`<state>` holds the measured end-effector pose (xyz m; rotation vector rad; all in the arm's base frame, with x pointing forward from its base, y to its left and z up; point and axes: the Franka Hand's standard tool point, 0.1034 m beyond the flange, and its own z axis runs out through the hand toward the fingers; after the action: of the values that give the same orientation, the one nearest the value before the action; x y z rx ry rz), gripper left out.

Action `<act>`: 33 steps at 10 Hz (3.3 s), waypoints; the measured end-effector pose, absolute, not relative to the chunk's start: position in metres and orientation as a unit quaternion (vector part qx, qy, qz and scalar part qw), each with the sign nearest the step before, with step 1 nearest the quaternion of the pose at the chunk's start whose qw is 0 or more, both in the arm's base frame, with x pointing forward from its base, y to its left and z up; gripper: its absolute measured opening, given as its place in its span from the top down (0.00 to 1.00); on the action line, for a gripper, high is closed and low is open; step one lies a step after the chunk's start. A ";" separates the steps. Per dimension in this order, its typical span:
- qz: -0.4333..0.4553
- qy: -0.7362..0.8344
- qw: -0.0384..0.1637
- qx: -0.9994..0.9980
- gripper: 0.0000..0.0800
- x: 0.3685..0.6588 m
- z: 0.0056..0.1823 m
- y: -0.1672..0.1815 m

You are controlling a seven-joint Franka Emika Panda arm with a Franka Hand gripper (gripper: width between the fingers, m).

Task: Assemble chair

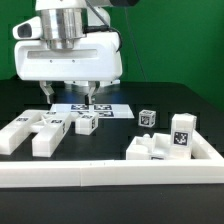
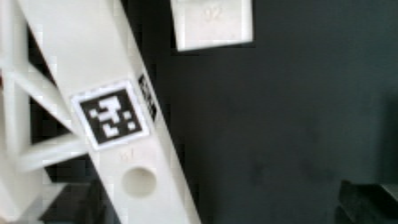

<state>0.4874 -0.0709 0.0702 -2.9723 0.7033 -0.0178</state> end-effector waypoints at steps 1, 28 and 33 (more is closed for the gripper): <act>-0.006 0.229 0.043 -0.972 0.19 0.488 0.070 -0.070; 0.376 0.192 0.144 -0.895 0.19 0.465 0.028 -0.037; 0.380 0.188 0.144 -0.894 0.19 0.456 0.020 -0.031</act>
Offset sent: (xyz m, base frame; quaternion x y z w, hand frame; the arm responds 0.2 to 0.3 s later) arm -0.0109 0.0003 -0.0166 -0.0059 -0.1778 0.0596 0.9822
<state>0.4565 -0.0307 0.0202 -2.5774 0.5420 1.0962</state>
